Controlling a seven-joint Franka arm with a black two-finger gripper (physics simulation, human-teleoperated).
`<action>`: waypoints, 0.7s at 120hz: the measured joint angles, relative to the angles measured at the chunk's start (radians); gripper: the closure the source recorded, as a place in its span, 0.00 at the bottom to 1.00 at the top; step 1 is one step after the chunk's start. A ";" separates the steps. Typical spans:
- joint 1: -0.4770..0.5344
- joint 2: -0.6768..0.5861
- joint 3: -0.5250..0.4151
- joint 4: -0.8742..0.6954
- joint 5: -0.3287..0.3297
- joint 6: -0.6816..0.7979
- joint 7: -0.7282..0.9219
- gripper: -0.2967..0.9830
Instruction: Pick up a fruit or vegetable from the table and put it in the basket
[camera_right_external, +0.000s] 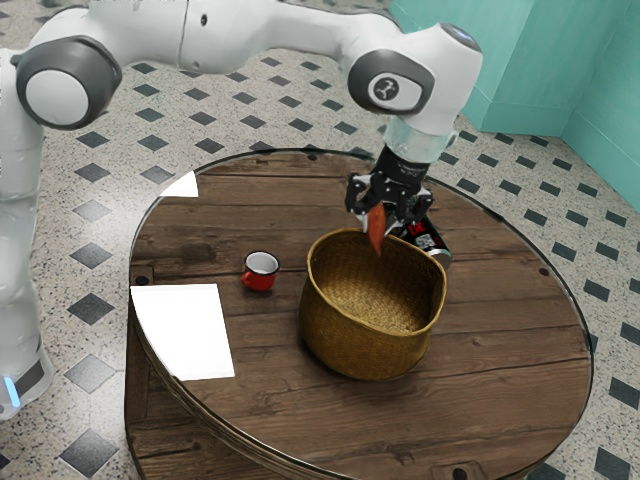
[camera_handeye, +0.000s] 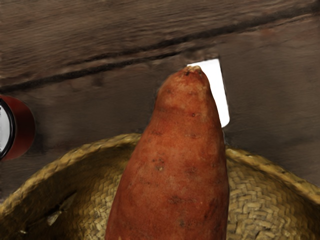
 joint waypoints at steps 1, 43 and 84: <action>0.000 0.004 -0.008 0.004 0.003 -0.004 -0.004 0.64; 0.010 0.190 -0.212 0.168 0.100 -0.067 -0.139 0.64; 0.020 0.124 -0.290 0.201 0.248 -0.054 -0.088 0.29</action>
